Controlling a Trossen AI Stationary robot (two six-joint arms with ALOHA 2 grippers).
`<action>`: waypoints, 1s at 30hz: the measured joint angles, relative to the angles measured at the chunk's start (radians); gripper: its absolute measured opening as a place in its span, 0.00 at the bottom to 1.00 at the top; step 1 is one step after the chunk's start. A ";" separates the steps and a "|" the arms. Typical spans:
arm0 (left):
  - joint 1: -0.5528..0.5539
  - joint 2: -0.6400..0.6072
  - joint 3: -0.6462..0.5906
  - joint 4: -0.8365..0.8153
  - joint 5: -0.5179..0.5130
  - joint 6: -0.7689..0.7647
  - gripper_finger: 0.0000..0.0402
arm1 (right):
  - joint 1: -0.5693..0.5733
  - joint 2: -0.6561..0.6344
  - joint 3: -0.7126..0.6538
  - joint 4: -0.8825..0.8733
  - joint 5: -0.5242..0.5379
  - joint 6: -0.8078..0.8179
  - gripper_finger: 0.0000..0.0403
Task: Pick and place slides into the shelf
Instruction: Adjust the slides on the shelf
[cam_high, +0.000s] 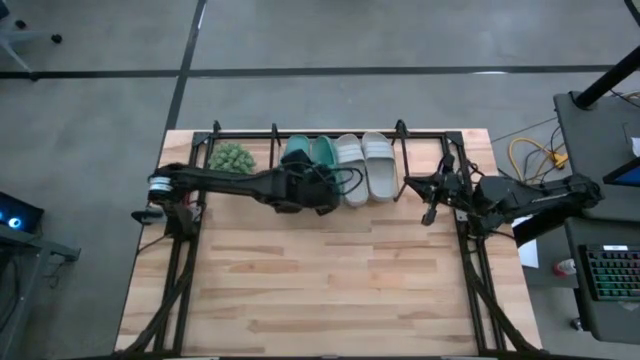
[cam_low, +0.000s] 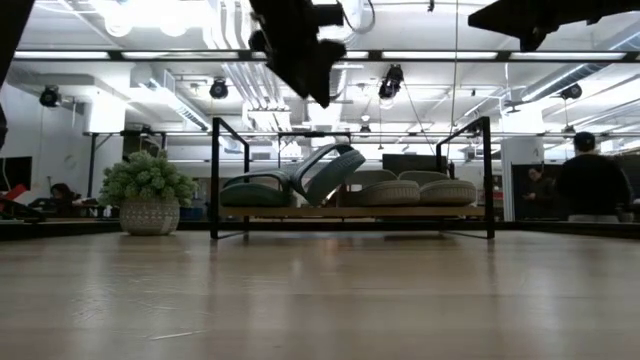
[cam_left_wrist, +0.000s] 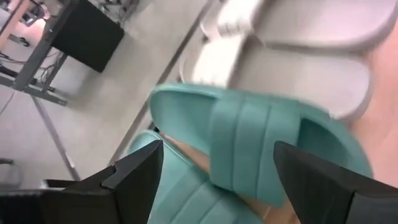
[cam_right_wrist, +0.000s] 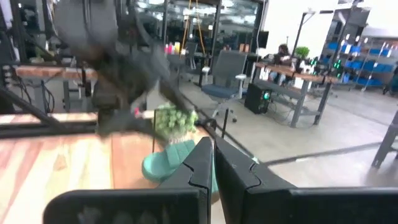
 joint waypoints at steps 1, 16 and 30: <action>0.000 -0.012 -0.001 0.010 -0.007 0.000 0.72 | 0.000 0.008 0.000 -0.001 0.000 0.014 0.02; -0.001 -0.173 -0.003 0.000 -0.045 0.000 0.72 | -0.020 0.272 0.000 0.074 0.004 0.391 0.34; -0.002 -0.415 -0.003 0.024 0.115 0.003 0.72 | -0.154 0.614 0.273 -0.071 0.106 -0.136 0.52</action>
